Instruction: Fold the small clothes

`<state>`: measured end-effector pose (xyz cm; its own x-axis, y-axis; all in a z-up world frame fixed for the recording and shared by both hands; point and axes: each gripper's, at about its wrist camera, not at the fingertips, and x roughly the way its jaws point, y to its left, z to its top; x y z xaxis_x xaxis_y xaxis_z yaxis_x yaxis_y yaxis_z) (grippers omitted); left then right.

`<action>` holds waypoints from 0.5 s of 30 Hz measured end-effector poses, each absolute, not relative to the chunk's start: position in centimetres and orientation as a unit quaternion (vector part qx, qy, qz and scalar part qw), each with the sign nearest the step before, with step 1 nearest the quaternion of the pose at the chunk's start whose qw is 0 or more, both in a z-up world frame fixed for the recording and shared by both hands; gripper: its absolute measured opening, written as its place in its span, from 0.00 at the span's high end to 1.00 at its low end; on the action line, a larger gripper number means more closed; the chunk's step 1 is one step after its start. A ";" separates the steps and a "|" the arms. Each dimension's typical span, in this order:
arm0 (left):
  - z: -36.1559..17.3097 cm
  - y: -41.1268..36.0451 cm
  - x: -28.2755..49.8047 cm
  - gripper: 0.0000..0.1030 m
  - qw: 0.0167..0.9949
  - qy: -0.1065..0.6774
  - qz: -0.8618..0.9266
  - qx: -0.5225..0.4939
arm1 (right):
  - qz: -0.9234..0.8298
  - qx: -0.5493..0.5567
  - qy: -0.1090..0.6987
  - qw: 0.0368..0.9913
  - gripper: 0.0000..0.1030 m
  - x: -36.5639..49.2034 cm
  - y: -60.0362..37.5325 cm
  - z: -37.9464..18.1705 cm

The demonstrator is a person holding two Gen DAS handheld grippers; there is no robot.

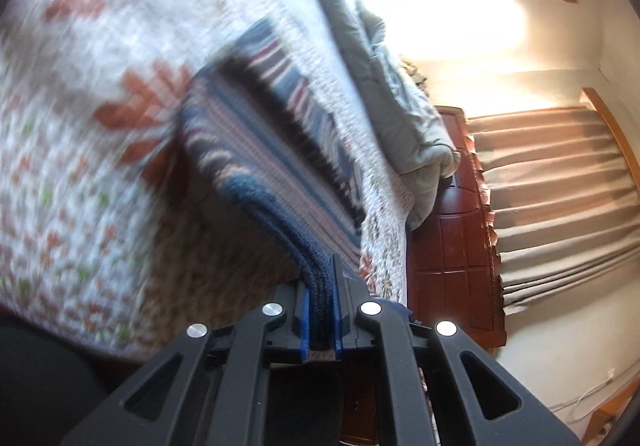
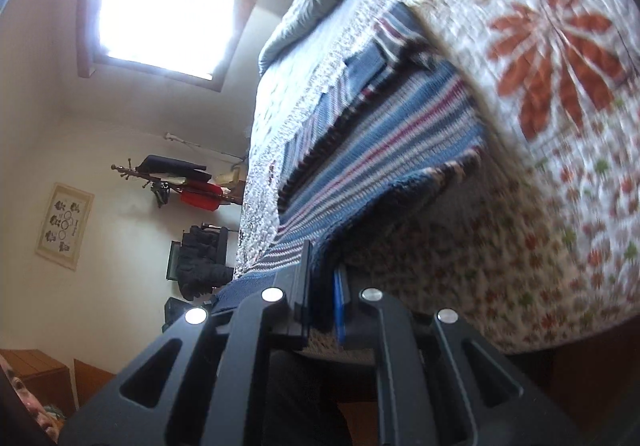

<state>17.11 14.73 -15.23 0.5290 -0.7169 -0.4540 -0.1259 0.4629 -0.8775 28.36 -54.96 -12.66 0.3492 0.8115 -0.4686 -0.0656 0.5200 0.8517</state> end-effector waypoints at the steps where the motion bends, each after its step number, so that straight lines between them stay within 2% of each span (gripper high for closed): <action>1: -14.4 14.6 18.0 0.92 0.739 0.438 -0.204 -0.470 | 0.304 0.380 0.482 0.729 0.93 28.9 -54.6 -12.0; 8: -10.5 14.7 24.4 0.92 0.765 0.424 -0.206 -0.439 | 0.309 0.338 0.468 0.756 0.93 36.0 -52.9 -8.1; 15: -9.1 14.4 31.6 0.92 0.777 0.423 -0.192 -0.424 | 0.300 0.315 0.473 0.766 0.93 42.7 -51.2 -7.2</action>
